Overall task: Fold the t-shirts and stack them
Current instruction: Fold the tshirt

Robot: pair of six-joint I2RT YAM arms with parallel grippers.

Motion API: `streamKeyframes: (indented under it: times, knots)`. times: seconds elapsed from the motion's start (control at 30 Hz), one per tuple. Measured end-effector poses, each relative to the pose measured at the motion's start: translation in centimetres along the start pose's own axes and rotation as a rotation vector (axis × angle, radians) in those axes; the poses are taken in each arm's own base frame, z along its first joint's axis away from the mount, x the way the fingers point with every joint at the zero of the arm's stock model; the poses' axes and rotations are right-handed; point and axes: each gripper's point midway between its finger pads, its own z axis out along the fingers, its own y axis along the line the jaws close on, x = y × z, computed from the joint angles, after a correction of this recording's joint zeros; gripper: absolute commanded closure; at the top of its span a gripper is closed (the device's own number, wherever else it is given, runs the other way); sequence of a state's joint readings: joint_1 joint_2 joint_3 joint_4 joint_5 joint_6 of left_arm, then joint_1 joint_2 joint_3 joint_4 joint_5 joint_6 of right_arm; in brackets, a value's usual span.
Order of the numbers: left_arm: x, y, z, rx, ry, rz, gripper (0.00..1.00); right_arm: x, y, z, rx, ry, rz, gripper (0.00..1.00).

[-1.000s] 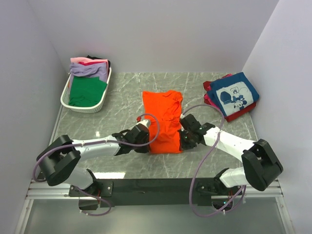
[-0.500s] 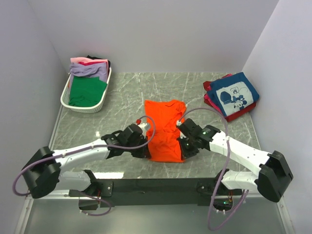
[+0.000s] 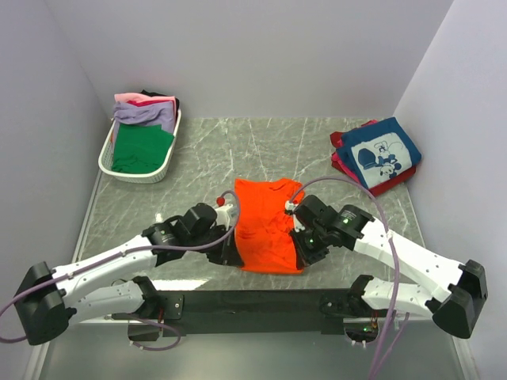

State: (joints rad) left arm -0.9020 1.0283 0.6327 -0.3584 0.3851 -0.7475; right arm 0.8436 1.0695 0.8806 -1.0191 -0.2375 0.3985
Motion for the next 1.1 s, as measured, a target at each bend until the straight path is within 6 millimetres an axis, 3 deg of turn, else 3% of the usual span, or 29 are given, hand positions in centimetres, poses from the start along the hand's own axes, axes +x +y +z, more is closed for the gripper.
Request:
streamKeyframes:
  times: [0.2,0.43,0.77,1.1]
  knots:
    - [0.0,-1.5,-1.9,0.053,-0.035,0.009,0.99,-0.2,1.2,-2.4,-0.026,-0.033,-0.034,1.0]
    - [-2.1,-2.7,-3.7,0.056,-0.156,0.01,0.99,-3.0,1.9,-6.0,-0.003,-0.176,-0.041,1.0]
    - [-6.8,-0.2,-2.6,-0.112,-0.324,-0.02,0.99,-7.5,0.4,-6.3,0.145,-0.291,-0.004,1.0]
    - [-11.4,2.8,-1.8,-0.217,-0.41,-0.031,0.99,-11.2,-2.0,-5.1,0.249,-0.344,0.046,1.0]
